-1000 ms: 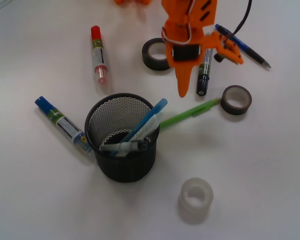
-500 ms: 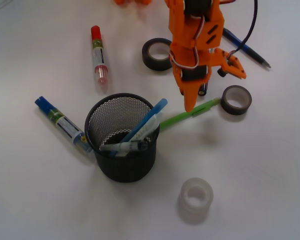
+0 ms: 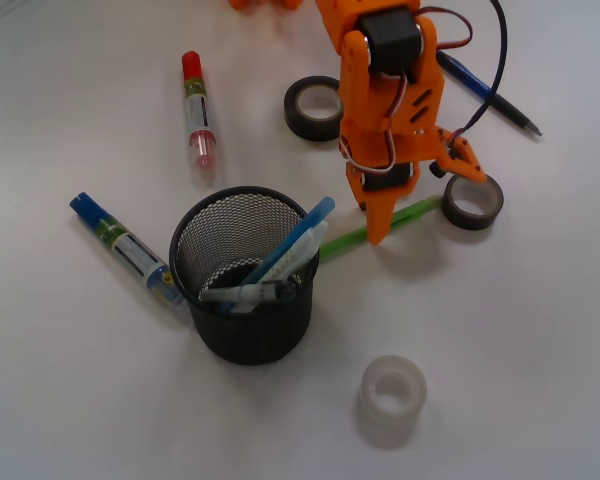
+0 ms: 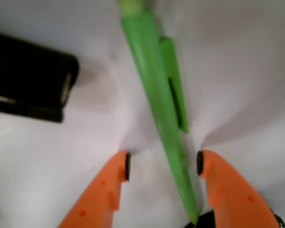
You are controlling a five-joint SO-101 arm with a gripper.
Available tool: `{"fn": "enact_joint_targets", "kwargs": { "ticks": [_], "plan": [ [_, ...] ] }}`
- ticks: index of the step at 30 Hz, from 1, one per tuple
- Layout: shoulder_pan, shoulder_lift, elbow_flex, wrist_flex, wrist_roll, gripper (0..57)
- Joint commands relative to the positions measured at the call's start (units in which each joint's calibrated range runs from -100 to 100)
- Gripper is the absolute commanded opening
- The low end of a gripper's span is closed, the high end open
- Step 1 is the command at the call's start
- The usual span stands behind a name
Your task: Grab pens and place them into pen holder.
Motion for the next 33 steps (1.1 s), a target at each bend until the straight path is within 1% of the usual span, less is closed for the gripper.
{"fn": "enact_joint_targets", "kwargs": {
  "ticks": [1, 3, 4, 6, 8, 15, 21, 26, 33],
  "plan": [
    [-0.04, 0.48, -2.15, -0.44, 0.24, 12.6],
    [-0.04, 1.16, -2.15, -0.44, 0.44, 6.5],
    [0.03, 1.42, -2.15, -0.62, 0.44, 4.6],
    [0.03, 2.01, -2.15, -1.23, 0.49, 3.7],
    [0.03, 2.44, -2.15, -1.58, 0.44, 0.3],
    [0.11, 1.67, -3.33, -2.98, 0.54, 0.4],
    [-0.49, -7.33, -8.22, -2.54, 0.24, 0.4],
    [-0.57, -16.17, -8.04, 1.39, -3.96, 0.4],
    [1.30, -26.37, -7.95, 11.46, -9.87, 0.4]
  ]
}}
